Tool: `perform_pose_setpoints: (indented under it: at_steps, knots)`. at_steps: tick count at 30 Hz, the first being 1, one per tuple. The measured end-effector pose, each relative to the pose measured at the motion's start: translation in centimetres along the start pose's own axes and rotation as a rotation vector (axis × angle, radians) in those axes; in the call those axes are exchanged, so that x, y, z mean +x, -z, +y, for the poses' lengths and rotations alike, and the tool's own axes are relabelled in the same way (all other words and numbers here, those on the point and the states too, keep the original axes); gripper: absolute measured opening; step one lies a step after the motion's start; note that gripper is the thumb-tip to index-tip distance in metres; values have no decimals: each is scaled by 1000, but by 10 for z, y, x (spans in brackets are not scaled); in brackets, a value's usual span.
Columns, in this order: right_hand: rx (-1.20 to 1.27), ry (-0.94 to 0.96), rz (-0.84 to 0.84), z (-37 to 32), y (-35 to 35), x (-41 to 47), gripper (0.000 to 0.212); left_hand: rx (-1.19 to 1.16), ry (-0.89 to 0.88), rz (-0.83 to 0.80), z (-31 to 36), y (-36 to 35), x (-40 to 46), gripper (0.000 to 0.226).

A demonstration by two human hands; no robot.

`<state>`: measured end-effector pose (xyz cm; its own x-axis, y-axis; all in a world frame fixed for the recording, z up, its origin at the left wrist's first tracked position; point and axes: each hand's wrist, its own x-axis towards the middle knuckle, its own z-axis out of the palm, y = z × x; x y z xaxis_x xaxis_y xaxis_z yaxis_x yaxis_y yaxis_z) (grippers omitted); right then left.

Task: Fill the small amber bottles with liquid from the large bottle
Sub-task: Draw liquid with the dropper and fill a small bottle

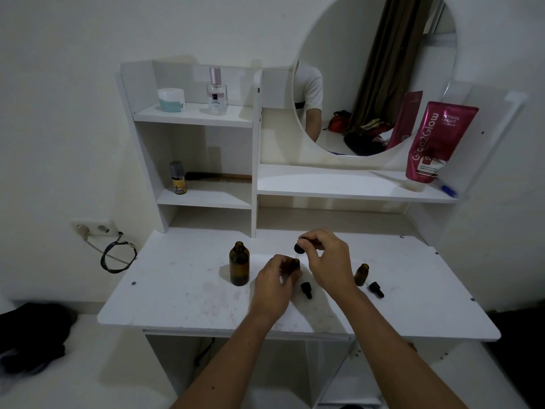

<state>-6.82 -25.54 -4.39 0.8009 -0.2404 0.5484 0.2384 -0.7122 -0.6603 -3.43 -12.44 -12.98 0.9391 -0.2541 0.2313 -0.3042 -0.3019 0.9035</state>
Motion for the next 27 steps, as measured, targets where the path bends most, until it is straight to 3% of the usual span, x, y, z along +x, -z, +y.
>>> perform_pose_setpoints:
  at_steps: [11, 18, 24, 27]
  knots:
    - [-71, -34, -34, -9, 5, 7, 10, 31, 25, -3, 5, 2, -1, 22]
    - [31, -17, 59, -42, 32, 10, 14, -91, 103, 22, 13, 17, -21, 50]
    - [177, -76, 86, -62, 31, 15, 15, -198, 49, 160, 2, 68, -55, 25]
    - [272, -120, 87, -74, 21, 19, 16, -189, 72, 275, -4, 93, -54, 28]
